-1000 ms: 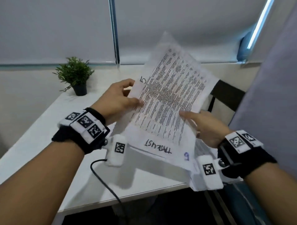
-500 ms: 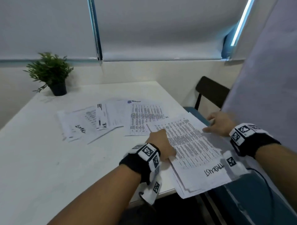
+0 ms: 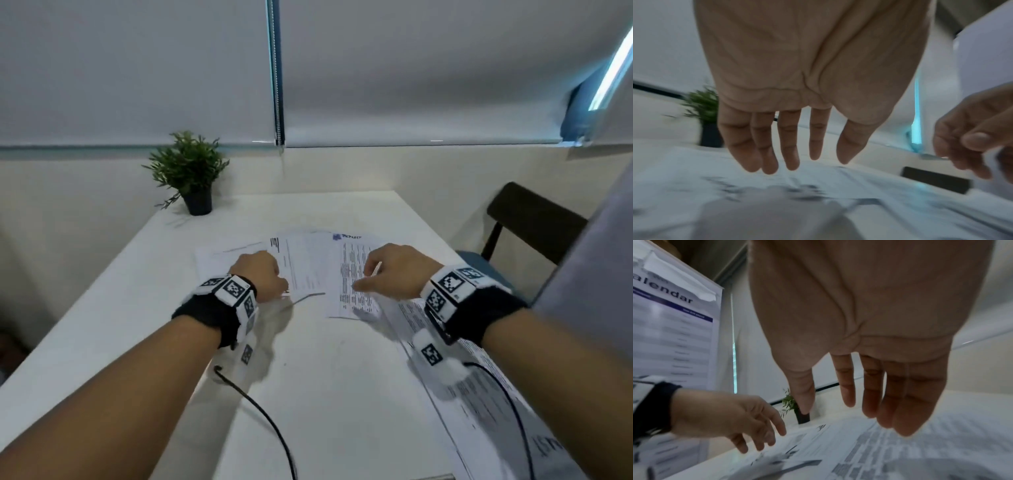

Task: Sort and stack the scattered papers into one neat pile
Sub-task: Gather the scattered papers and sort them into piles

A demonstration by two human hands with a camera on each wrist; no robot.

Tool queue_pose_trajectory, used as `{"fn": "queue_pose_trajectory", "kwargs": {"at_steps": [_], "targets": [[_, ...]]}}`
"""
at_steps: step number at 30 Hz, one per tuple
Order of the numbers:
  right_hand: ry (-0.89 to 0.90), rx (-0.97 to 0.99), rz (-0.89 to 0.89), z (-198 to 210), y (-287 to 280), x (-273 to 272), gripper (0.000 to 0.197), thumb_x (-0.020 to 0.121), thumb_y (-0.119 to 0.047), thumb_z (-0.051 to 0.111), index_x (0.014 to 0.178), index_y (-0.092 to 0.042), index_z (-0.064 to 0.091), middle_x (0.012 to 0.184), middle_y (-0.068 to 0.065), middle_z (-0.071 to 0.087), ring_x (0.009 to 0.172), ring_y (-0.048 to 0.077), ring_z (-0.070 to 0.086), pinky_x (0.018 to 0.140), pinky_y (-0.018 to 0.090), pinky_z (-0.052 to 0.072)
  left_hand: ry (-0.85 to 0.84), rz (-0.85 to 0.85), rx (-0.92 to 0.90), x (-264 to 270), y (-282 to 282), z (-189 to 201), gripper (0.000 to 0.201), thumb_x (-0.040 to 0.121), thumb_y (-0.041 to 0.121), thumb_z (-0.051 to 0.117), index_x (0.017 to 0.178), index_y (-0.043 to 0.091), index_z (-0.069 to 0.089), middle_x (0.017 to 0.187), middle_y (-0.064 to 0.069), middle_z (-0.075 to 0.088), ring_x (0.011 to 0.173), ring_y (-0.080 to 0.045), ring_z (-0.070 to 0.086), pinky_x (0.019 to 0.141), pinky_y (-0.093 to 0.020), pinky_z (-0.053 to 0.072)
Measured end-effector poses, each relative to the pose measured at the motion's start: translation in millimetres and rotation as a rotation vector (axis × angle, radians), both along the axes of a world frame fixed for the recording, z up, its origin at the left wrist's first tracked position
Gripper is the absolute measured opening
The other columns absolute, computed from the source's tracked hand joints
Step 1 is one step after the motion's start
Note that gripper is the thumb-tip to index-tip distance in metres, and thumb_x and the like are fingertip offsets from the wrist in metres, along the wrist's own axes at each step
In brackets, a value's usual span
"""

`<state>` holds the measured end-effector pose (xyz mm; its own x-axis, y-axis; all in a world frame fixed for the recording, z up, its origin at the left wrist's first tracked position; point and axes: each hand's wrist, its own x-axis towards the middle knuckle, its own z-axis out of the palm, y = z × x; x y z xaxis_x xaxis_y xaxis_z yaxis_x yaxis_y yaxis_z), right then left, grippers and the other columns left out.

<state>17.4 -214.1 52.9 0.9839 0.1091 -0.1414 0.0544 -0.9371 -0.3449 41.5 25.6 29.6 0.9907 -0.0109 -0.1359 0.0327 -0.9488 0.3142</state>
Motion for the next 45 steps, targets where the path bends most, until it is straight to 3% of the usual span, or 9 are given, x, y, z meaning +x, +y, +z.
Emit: {"fn": "queue_pose_trajectory", "kwargs": {"at_steps": [7, 10, 15, 20, 23, 31, 37, 40, 45], "targets": [[0.131, -0.089, 0.228, -31.0, 79.7, 48.7, 0.065, 0.087, -0.057, 0.072, 0.141, -0.025, 0.057, 0.147, -0.002, 0.056, 0.131, 0.023, 0.055, 0.106, 0.037, 0.045, 0.155, 0.011, 0.243, 34.6, 65.6, -13.5, 0.056, 0.094, 0.045, 0.058, 0.142, 0.016, 0.051, 0.15, -0.006, 0.049, 0.135, -0.026, 0.048, 0.104, -0.032, 0.041], [0.125, -0.234, 0.307, -47.5, 97.5, 54.9, 0.048, 0.087, -0.055, 0.066, 0.126, -0.027, 0.061, 0.13, 0.0, 0.063, 0.115, 0.025, 0.061, 0.094, 0.04, 0.053, 0.184, -0.03, 0.277, 36.1, 76.5, -22.0, 0.053, 0.09, 0.057, 0.057, 0.126, 0.017, 0.055, 0.131, -0.006, 0.063, 0.111, -0.026, 0.058, 0.084, -0.029, 0.042], [0.115, -0.316, 0.23, -54.2, 89.1, 62.3, 0.061, 0.076, -0.07, 0.058, 0.12, -0.027, 0.055, 0.109, -0.001, 0.047, 0.105, 0.026, 0.058, 0.089, 0.044, 0.054, 0.17, -0.017, 0.299, 30.3, 95.5, -27.5, 0.083, 0.078, 0.071, 0.06, 0.141, 0.018, 0.049, 0.141, -0.006, 0.056, 0.128, -0.027, 0.054, 0.103, -0.035, 0.045], [0.14, -0.318, 0.221, -48.3, 81.9, 53.3, 0.071, 0.069, -0.079, 0.059, 0.118, -0.027, 0.056, 0.116, 0.001, 0.048, 0.103, 0.024, 0.058, 0.09, 0.042, 0.054, 0.182, -0.003, 0.304, 20.9, 105.2, -25.5, 0.054, 0.074, 0.069, 0.068, 0.085, 0.016, 0.065, 0.091, -0.002, 0.068, 0.085, -0.022, 0.062, 0.069, -0.027, 0.047], [0.132, -0.254, 0.222, -49.3, 84.9, 52.9, 0.098, 0.045, -0.094, 0.057, 0.114, -0.024, 0.058, 0.114, 0.0, 0.051, 0.102, 0.023, 0.061, 0.091, 0.042, 0.054, 0.143, 0.021, 0.27, 21.9, 106.5, -29.0, 0.063, 0.075, 0.074, 0.062, 0.1, 0.016, 0.058, 0.108, -0.005, 0.066, 0.102, -0.025, 0.061, 0.086, -0.033, 0.048], [0.001, -0.216, 0.268, -71.5, 95.7, 55.2, 0.045, 0.083, -0.062, 0.069, 0.102, -0.025, 0.051, 0.104, 0.0, 0.053, 0.097, 0.025, 0.057, 0.084, 0.04, 0.051, 0.057, 0.055, 0.265, 42.3, 64.3, -41.6, 0.071, 0.078, 0.062, 0.064, 0.127, 0.013, 0.047, 0.123, -0.013, 0.061, 0.113, -0.033, 0.057, 0.093, -0.039, 0.042], [-0.048, -0.1, 0.269, -73.2, 95.7, 50.7, 0.008, 0.088, -0.028, 0.064, 0.096, -0.028, 0.062, 0.101, -0.001, 0.057, 0.092, 0.023, 0.063, 0.081, 0.039, 0.058, 0.141, 0.132, -0.36, 53.4, 72.1, -15.0, 0.07, 0.072, 0.032, 0.071, 0.136, 0.023, 0.043, 0.121, -0.012, 0.064, 0.075, -0.025, 0.061, 0.061, -0.024, 0.05], [-0.012, 0.028, 0.306, -70.1, 94.1, 43.7, 0.014, 0.085, -0.036, 0.073, 0.095, -0.028, 0.067, 0.104, -0.003, 0.062, 0.095, 0.02, 0.065, 0.087, 0.036, 0.057, 0.262, 0.197, -0.72, 46.9, 66.9, -4.6, 0.051, 0.062, 0.023, 0.067, 0.113, 0.025, 0.065, 0.103, -0.013, 0.059, 0.073, -0.031, 0.055, 0.073, -0.037, 0.056], [0.01, 0.238, 0.294, -44.4, 88.1, 16.3, 0.06, 0.078, -0.076, 0.065, 0.112, -0.026, 0.069, 0.122, -0.002, 0.067, 0.112, 0.018, 0.062, 0.095, 0.037, 0.05, -0.31, 0.165, -0.339, 27.3, 38.6, 19.0, 0.012, 0.079, 0.024, 0.069, 0.086, 0.016, 0.076, 0.088, -0.001, 0.07, 0.087, -0.022, 0.063, 0.072, -0.022, 0.043]]}}
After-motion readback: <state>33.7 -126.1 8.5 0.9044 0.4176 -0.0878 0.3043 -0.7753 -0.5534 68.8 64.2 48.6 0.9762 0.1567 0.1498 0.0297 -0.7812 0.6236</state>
